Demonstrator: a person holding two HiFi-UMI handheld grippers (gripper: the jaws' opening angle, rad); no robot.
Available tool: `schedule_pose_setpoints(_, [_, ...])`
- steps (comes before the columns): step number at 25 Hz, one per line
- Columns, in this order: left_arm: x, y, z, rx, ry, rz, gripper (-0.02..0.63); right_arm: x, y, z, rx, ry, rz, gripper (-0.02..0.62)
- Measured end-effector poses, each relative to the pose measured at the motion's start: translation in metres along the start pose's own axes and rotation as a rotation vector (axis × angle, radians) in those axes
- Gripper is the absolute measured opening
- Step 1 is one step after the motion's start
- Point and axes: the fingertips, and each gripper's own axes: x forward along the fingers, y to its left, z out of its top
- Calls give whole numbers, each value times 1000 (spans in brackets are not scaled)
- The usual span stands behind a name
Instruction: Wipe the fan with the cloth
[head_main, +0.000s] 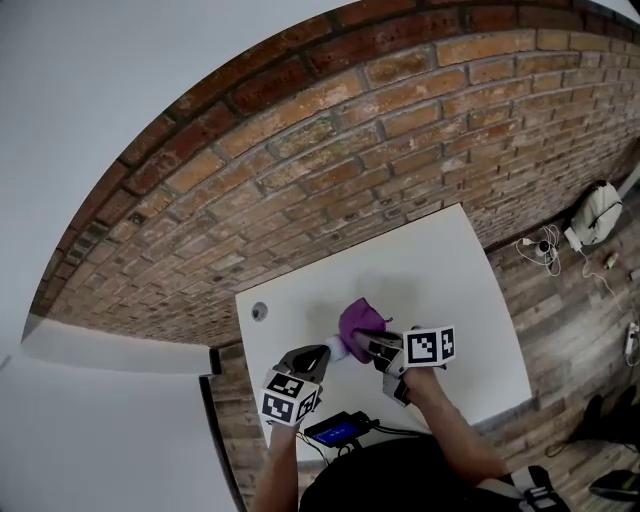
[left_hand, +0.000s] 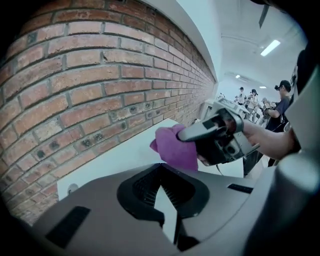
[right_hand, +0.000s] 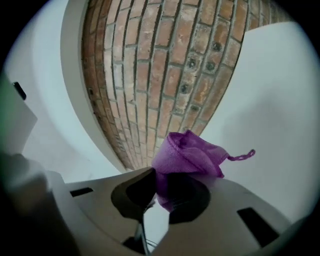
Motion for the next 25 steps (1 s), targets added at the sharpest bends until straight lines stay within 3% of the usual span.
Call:
schedule_pose_setpoints(2, [2,0,0,13,12,6,6,10,22,-5,22,17,85,48])
schedule_pose_setpoints(5, [1,-2,-2,13,12,15,6,23,12,-25,46,55,73,48])
schedule_pose_setpoints(7, [2,-3,-1,8,6,18,6,20,-4,-26,96,7,59,48])
schedule_pose_setpoints(10, [2,-1,0,7,1,26,6,17,-35,-29,136,-25,-9,48])
schedule_pose_setpoints(13, [1,-1,0,-5,-7,31,6,23,-67,-46,180,25,-54,48])
schedule_pose_setpoints(18, [1,-1,-1,-22,-18,24,6,8,-88,-38,149,18,-163,48])
schedule_pose_setpoints(21, [1,-1,0,-24,-22,24,6,1,-45,-23,150,-24,-35,48])
schedule_pose_setpoints(23, [1,0,0,-26,-27,27,6,2,-7,-21,123,-11,77,48])
schedule_pose_setpoints(25, [1,0,0,-29,-29,28,6,9,13,-29,78,29,121,48])
